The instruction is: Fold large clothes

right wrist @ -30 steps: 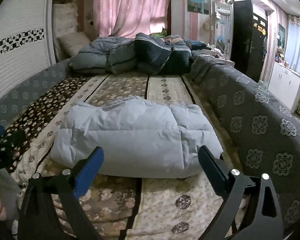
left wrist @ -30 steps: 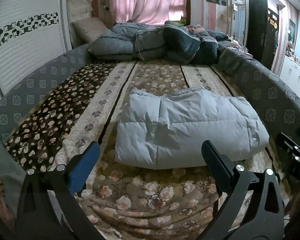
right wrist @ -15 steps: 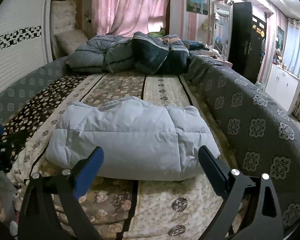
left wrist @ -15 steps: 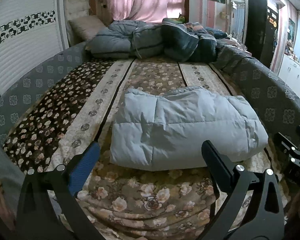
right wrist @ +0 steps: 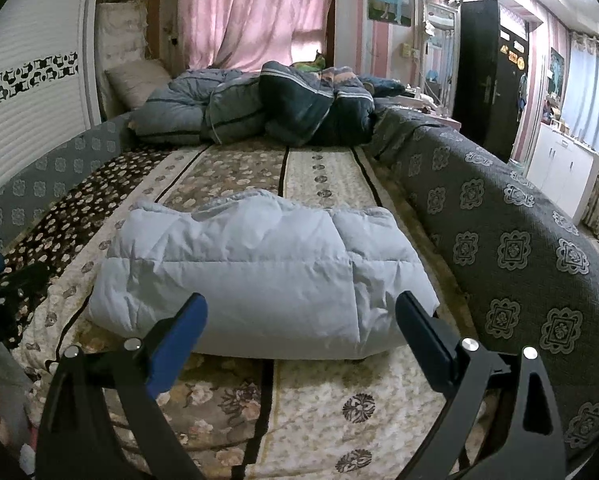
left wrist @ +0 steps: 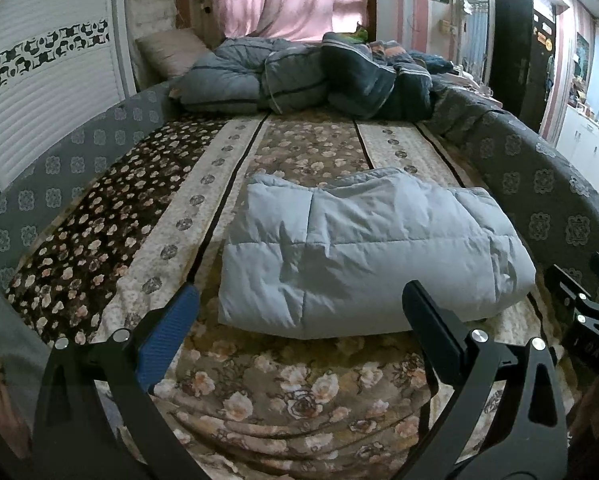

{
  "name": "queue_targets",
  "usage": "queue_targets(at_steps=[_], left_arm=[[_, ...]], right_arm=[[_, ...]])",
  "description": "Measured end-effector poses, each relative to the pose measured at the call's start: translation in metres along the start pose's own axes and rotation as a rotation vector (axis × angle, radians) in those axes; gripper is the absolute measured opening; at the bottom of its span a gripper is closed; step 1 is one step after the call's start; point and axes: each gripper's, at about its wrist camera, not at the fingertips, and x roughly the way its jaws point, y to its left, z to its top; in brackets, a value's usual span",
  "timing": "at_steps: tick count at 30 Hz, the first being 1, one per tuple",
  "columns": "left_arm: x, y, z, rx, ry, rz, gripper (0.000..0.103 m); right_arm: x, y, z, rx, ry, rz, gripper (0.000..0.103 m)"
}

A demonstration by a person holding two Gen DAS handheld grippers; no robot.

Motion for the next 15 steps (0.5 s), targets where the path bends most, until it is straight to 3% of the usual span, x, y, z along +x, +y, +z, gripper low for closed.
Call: queue_targets(at_steps=[15], left_arm=[[-0.0086, -0.0065, 0.0005, 0.037, -0.02, 0.01, 0.1]], right_arm=[[-0.0023, 0.0016, 0.0007, 0.012, -0.003, 0.007, 0.095]])
